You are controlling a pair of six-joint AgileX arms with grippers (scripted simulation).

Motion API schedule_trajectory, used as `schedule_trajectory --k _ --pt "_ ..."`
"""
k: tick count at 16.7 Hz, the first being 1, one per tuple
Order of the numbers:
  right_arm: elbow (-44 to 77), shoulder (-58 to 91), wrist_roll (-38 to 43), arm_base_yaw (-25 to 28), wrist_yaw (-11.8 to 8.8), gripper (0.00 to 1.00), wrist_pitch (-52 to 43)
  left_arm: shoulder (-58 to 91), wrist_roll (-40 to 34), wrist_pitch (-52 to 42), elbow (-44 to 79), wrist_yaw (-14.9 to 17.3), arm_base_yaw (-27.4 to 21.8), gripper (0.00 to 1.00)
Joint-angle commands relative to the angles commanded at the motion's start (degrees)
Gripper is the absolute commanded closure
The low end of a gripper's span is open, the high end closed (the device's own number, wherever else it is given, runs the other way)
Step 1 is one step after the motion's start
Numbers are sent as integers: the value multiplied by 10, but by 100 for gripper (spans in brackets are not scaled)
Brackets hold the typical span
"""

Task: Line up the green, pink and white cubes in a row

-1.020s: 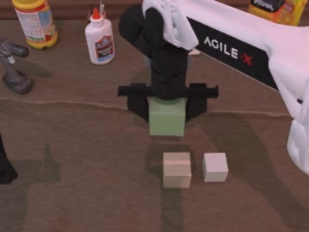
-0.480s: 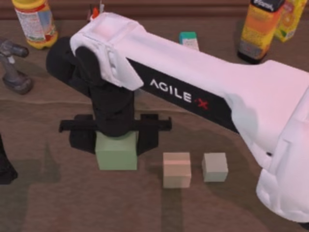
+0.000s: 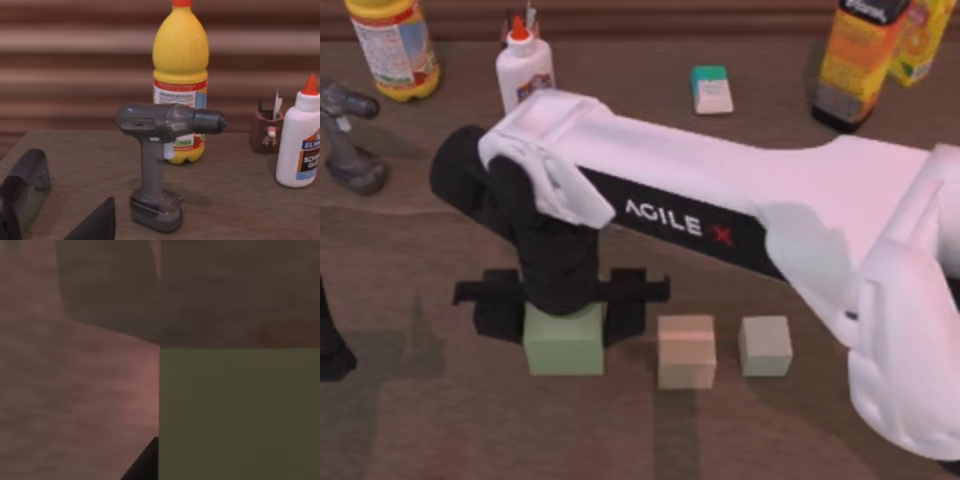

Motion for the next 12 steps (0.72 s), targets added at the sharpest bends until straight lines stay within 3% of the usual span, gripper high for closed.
schedule_trajectory --k 7,12 --pt "-42 3 1 1 1 100 43 0 0 0 0 0 0 0" --pt "-42 3 1 1 1 62 43 0 0 0 0 0 0 0"
